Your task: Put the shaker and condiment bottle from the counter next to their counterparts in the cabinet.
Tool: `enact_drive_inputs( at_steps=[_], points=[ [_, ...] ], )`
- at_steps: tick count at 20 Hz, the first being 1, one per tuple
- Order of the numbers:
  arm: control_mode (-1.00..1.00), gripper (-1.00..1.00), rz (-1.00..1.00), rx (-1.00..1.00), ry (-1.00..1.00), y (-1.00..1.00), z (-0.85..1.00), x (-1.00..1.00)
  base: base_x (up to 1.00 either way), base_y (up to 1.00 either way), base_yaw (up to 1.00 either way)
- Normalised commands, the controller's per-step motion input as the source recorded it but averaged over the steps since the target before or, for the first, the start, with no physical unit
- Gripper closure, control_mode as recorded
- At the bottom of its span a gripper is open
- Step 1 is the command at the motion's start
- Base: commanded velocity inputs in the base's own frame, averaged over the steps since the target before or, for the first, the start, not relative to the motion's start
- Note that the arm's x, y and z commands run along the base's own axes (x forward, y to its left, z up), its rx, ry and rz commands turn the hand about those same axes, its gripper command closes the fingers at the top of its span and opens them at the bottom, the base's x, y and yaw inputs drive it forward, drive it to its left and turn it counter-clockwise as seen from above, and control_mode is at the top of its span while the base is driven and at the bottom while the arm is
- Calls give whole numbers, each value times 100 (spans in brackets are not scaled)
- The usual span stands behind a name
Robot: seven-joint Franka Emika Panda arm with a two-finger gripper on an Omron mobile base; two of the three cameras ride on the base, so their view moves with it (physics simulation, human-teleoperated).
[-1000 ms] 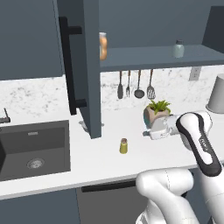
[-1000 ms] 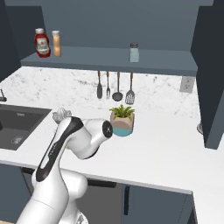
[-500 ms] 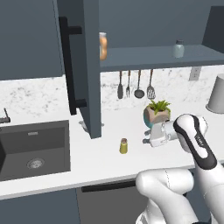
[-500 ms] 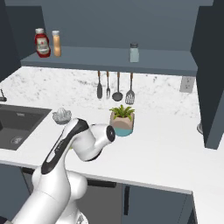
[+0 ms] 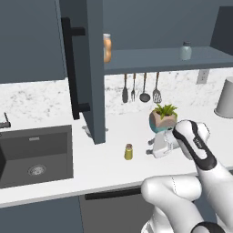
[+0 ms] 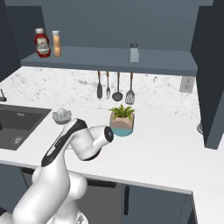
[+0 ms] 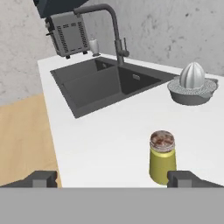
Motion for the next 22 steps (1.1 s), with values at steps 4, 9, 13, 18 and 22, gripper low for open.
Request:
enact_drive_inputs(
  at_steps=[4,9,13,18,22],
  points=[
    [-100,-100,-1,0,0,0,-12,15,0,0,0],
    [-100,-100,2,0,0,0,-33,1,0,0,0],
    [-100,-100,5,0,0,1,-29,0,0,0,0],
    [-100,-100,2,-3,5,14,-13,12,0,0,0],
    [-100,-100,0,-6,1,15,-7,0,0,0,0]
  ],
)
